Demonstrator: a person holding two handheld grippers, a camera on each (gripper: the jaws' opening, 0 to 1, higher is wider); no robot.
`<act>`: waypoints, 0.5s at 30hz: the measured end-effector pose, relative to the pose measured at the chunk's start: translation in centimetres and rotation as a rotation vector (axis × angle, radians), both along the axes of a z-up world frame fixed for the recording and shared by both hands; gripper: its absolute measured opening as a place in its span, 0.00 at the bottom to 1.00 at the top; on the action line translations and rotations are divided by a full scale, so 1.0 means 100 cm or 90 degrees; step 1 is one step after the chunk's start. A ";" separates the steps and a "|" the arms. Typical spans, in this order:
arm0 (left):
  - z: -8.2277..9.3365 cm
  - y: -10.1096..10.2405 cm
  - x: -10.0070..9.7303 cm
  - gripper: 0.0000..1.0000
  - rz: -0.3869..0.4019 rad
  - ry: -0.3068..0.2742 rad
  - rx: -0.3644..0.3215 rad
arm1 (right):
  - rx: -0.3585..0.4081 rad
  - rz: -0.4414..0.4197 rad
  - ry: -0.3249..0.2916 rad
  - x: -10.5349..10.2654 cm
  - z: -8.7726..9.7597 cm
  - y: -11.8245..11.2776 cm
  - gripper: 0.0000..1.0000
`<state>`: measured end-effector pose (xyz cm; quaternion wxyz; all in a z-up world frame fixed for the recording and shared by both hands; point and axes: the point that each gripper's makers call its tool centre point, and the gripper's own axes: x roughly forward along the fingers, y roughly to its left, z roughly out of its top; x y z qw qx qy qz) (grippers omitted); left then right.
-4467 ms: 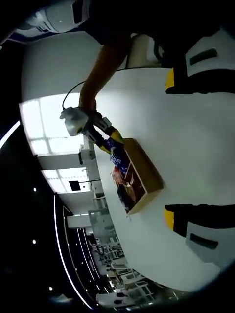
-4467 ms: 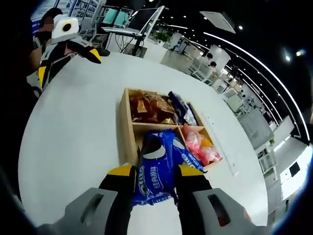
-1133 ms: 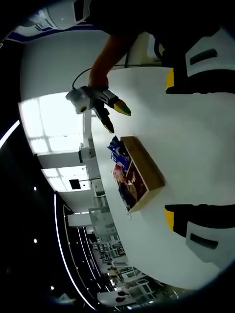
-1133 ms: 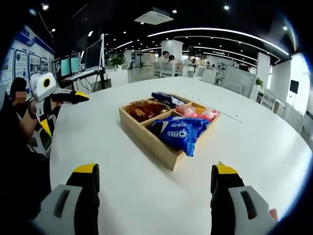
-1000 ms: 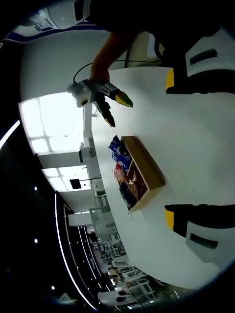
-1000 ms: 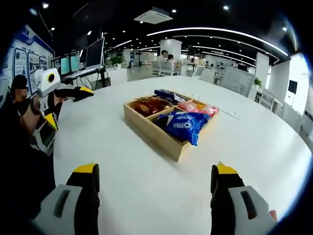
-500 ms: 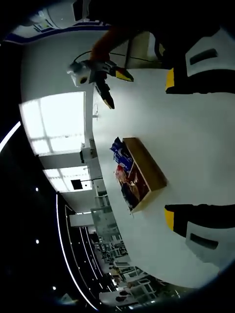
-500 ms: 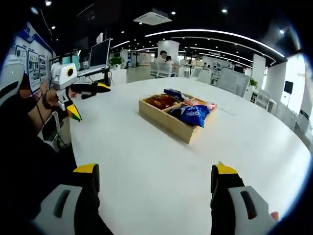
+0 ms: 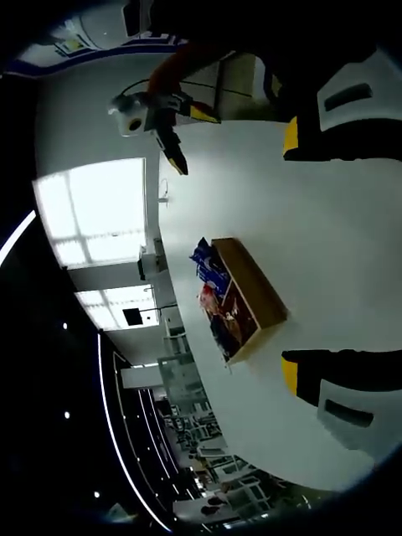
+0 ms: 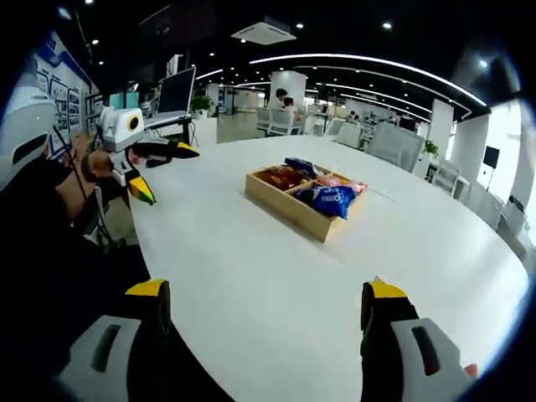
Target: Pick up the scattered marshmallows, QQ candies, Oreo cookies, and mixed nuts on the table and sort them into separate containers
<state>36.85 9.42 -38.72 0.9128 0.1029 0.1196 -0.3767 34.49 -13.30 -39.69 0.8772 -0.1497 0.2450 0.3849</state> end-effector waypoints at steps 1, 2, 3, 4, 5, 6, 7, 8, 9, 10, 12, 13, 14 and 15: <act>0.000 0.000 0.000 0.97 0.000 0.000 0.000 | -0.001 0.001 -0.001 0.000 0.001 0.000 0.90; 0.000 0.000 0.000 0.97 0.001 0.000 0.001 | -0.002 0.002 -0.003 -0.001 0.001 0.000 0.90; 0.000 0.001 -0.001 0.97 0.001 0.000 0.002 | -0.002 0.002 -0.003 -0.001 0.002 -0.001 0.90; 0.000 0.001 -0.001 0.97 0.001 -0.001 0.003 | -0.004 0.000 -0.002 -0.001 0.001 -0.001 0.90; 0.000 0.001 -0.001 0.97 0.001 -0.001 0.004 | -0.007 0.000 -0.001 -0.001 0.001 -0.002 0.90; 0.000 0.001 -0.001 0.97 0.001 -0.001 0.005 | -0.010 0.000 -0.002 -0.001 0.000 -0.002 0.90; 0.000 0.001 -0.001 0.97 0.001 -0.001 0.006 | -0.014 0.001 -0.002 -0.002 0.000 -0.003 0.90; 0.000 0.001 -0.001 0.97 0.002 -0.002 0.007 | -0.017 0.002 -0.001 -0.002 -0.001 -0.003 0.90; -0.001 0.002 -0.001 0.97 0.002 -0.001 0.010 | -0.021 0.002 -0.001 -0.003 -0.001 -0.003 0.90; -0.001 0.002 -0.001 0.97 0.001 -0.001 0.010 | -0.024 0.003 -0.001 -0.003 -0.002 -0.003 0.90; 0.000 0.001 -0.001 0.97 -0.001 -0.002 0.008 | -0.028 0.005 0.001 -0.003 -0.003 -0.003 0.90; 0.000 0.000 -0.002 0.97 -0.002 -0.002 0.007 | -0.028 0.004 0.001 -0.003 -0.003 -0.003 0.90; 0.000 0.000 -0.002 0.97 -0.003 -0.002 0.007 | -0.028 0.004 0.001 -0.003 -0.004 -0.003 0.90; -0.001 -0.001 -0.001 0.97 -0.004 -0.001 0.006 | -0.028 0.003 0.001 -0.003 -0.004 -0.003 0.90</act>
